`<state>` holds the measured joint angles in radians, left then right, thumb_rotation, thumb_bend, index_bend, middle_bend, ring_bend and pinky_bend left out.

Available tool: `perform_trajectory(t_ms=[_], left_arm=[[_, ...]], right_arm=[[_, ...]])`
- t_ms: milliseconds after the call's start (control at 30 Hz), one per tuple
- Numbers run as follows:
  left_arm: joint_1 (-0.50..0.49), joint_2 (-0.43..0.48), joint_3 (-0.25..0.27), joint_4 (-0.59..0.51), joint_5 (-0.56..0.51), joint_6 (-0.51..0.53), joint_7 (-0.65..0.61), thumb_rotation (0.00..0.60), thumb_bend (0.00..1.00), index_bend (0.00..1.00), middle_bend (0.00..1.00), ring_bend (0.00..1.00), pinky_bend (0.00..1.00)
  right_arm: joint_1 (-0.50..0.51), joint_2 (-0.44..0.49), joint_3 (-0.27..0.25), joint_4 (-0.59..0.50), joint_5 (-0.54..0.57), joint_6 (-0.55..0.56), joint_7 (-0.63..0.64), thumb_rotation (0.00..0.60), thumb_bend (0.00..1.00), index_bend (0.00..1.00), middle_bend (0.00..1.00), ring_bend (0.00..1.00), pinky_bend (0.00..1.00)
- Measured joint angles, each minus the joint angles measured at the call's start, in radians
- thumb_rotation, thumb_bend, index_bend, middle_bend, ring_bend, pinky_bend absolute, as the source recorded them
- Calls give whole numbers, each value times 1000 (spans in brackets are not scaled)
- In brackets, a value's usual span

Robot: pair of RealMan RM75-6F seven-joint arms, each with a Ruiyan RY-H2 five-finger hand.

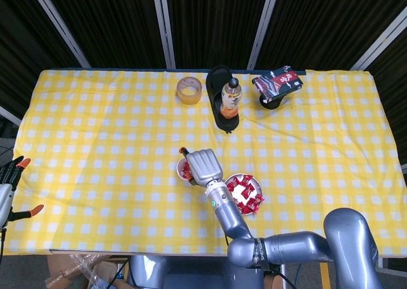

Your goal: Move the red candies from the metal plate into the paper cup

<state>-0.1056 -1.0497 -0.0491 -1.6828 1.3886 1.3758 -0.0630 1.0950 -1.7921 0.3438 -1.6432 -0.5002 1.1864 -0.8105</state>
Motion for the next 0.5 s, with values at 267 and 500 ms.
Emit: perform_trajectory(t_ms=[267,500], left_arm=[[-1,0,-1,0,-3,-4,-1,600,46,0,0,0,0],[-2,1,-1,-2,-4,-4,-1,600,46,0,0,0,0]], right_arm=[[2,-10,6,19,-9,5,8,600,414,171,886,915,952],[7,-29,16,42,-22,5,23,600,413,170,886,915,952]])
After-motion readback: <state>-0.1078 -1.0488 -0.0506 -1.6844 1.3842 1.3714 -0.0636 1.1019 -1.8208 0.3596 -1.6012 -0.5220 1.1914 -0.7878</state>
